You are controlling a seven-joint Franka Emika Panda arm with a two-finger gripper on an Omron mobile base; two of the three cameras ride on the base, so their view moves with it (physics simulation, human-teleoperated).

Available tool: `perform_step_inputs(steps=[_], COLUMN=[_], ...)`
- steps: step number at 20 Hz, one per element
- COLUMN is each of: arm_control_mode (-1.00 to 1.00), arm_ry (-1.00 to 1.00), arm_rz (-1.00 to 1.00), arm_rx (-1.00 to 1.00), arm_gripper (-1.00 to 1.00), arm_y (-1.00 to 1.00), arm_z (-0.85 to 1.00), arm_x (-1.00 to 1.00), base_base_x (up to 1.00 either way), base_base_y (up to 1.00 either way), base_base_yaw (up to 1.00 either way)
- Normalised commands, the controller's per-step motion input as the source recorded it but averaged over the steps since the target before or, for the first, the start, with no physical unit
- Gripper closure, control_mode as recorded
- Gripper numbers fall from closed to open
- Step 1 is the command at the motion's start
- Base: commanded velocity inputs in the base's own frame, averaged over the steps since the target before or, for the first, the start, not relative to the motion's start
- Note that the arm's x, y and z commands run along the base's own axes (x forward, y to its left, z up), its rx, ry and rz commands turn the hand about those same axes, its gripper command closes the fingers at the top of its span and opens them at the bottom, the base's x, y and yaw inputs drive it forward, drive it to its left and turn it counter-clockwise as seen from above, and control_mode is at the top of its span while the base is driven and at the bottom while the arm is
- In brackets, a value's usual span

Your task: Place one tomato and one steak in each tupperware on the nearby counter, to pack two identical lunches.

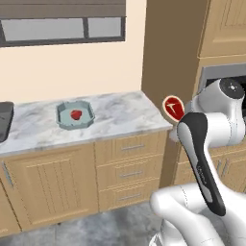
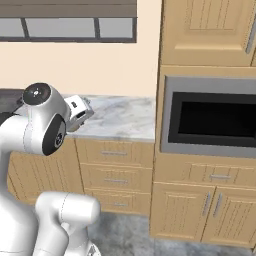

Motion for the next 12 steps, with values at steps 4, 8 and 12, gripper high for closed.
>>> perform_step_inputs(steps=[4, 8, 12], arm_control_mode=[1.00, 1.00, 1.00], arm_ry=[0.00, 0.00, 0.00], arm_rz=[0.00, 0.00, 0.00], arm_rx=[0.00, 0.00, 0.00], arm_gripper=[1.00, 1.00, 1.00], arm_y=[0.00, 0.00, 0.00], arm_z=[0.00, 0.00, 0.00], arm_x=[0.00, 0.00, 0.00], base_base_x=[0.05, 0.14, 0.38], base_base_y=[1.00, 1.00, 1.00], base_base_yaw=[0.00, 0.00, 0.00])
